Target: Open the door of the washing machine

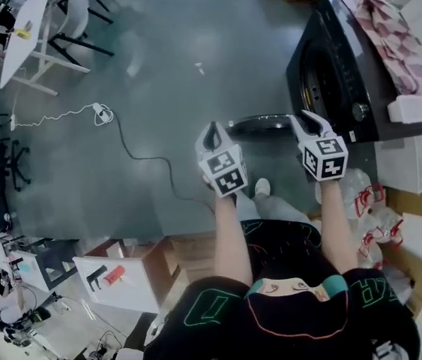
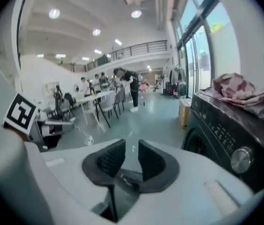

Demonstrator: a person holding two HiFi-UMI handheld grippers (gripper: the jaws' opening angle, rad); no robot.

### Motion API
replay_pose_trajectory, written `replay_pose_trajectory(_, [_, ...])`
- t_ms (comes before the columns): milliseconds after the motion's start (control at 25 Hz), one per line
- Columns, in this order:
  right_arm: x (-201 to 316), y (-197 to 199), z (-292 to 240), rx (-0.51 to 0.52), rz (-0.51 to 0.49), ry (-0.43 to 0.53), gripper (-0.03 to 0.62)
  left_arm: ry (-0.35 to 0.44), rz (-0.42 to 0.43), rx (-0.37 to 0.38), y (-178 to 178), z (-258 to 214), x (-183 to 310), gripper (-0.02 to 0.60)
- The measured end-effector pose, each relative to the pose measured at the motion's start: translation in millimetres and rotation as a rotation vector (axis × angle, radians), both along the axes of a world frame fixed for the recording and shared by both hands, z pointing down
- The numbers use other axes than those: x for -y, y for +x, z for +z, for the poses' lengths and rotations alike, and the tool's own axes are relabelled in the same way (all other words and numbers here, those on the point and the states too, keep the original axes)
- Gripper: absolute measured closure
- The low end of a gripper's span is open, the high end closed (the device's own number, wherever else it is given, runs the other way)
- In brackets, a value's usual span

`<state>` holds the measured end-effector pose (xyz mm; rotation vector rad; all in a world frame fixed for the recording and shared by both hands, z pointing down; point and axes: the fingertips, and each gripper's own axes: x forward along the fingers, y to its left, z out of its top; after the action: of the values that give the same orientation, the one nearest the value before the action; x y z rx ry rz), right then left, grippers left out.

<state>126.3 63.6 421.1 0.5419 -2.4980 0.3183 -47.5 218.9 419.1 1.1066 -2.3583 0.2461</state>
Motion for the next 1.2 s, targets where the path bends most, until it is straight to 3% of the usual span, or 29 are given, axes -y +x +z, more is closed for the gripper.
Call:
replay_pose_trajectory(120, [12, -16, -61, 0.218, 0.062, -0.015, 0.581, 0.181, 0.059, 0.038, 9, -76, 25, 0.571])
replay_pose_trajectory(200, [22, -27, -108, 0.359, 0.078, 0.008, 0.591, 0.285, 0.09, 0.092, 5, -131, 35, 0.572])
replay_pose_trajectory(360, [36, -23, -180, 0.53, 0.1, 0.061, 0.591, 0.388, 0.082, 0.19, 3, -203, 32, 0.572])
replay_pose_trajectory(560, [44, -11, -216, 0.511, 0.066, 0.213, 0.591, 0.391, -0.008, 0.28, -3, -228, 18, 0.571])
replay_pose_trajectory(800, [51, 3, -226, 0.464, 0.058, 0.345, 0.591, 0.382, 0.0, 0.366, 7, -240, 21, 0.571])
replay_pose_trajectory(1040, [63, 5, -237, 0.439, 0.069, 0.409, 0.591, 0.45, -0.032, 0.437, 4, -262, 24, 0.571])
replay_pose_trajectory(1200, [64, 2, -241, 0.443, 0.046, 0.421, 0.591, 0.467, -0.006, 0.462, 6, -271, 33, 0.571])
